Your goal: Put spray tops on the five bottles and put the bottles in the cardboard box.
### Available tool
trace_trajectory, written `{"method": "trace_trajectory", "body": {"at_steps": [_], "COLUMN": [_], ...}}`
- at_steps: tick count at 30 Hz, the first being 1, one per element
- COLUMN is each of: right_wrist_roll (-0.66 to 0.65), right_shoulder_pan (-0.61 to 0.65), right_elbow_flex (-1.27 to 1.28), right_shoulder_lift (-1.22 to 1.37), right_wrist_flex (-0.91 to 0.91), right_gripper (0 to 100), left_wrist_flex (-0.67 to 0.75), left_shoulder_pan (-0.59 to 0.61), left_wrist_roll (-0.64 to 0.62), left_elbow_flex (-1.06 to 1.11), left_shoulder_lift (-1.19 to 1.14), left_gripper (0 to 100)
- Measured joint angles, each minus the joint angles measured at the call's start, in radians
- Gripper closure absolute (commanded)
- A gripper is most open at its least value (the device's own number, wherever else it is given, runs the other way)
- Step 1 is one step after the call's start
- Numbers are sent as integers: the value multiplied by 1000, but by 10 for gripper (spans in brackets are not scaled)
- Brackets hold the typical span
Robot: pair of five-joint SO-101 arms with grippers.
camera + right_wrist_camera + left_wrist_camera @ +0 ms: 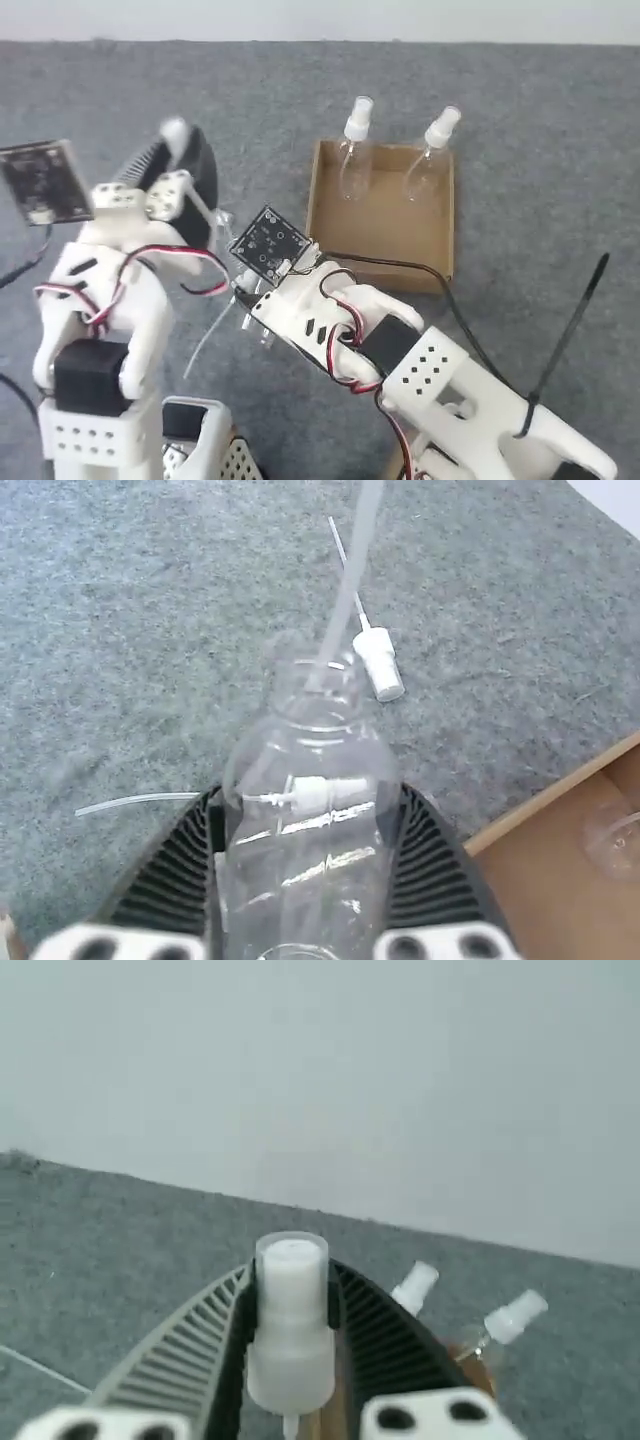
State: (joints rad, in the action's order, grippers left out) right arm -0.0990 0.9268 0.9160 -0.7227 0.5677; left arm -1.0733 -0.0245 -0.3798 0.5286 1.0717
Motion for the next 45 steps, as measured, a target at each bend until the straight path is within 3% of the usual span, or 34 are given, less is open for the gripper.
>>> {"method": "trace_trajectory", "body": {"at_steps": [6,17,25,31,36,45], "right_wrist_roll": [2,3,3,3,6,6], "right_shoulder_pan": [0,-5,-5,-5,-8,-6], "right_elbow_flex": [64,316,321,321,338,338], "right_shoulder_lift": [-54,-212,-215,-215,-221,-221], "right_wrist_flex": [-31,-404,-420,-422,-425,-425], "right_gripper": [993,993,993,993,993,993], "left_wrist_flex": [-80,-80,-80,-115,-183,-173], "left_shoulder_pan": [-23,-34,-35,-77,-83,12], "left_wrist_roll": [0,32,78,153,221,262], "left_elbow_flex": [0,63,94,101,55,-23], "left_shoulder_lift": [0,0,9,6,8,28], "left_gripper": [987,987,983,867,863,863]}}
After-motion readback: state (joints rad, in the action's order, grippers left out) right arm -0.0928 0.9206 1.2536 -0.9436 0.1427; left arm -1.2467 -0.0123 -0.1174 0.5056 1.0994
